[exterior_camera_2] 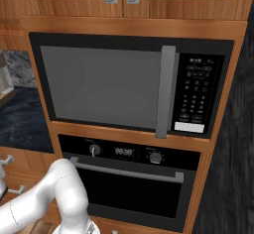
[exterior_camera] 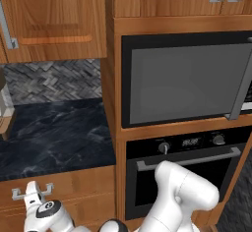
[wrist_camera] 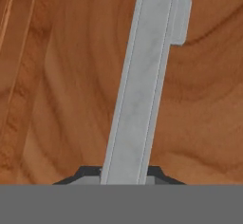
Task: Take the pizza cutter from the drawer on the left and place it on the dining counter for cutting.
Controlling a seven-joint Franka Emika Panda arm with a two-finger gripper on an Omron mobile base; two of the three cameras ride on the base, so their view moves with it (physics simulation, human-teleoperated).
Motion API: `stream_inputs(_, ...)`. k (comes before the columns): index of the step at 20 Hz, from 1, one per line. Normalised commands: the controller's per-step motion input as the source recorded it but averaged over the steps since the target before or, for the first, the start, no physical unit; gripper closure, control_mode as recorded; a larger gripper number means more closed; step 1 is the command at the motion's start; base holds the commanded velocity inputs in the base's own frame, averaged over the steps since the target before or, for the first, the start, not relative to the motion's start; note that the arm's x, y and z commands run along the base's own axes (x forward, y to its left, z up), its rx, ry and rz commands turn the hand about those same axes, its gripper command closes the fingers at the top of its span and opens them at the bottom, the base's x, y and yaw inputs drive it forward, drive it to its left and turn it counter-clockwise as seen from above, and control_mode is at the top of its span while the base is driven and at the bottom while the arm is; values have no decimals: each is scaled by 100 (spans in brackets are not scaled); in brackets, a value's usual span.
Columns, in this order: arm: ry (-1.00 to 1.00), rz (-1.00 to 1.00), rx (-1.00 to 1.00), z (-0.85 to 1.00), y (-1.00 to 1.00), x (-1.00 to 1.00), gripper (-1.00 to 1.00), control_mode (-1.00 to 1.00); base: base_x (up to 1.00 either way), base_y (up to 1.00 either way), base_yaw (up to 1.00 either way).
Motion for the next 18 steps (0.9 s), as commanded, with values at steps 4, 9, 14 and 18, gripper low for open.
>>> stream_inputs(4, 0, 0, 0, 0, 0, 0, 100, -100, 0, 0, 0)
stream_inputs(9, 0, 0, 0, 0, 0, -5, 100, -100, 0, 0, 0)
stream_inputs(14, 0, -1, 0, 0, 0, -48, 100, -100, 0, 0, 0)
stream_inputs(18, 0, -3, 0, 0, 0, -68, 100, -100, 0, 0, 0)
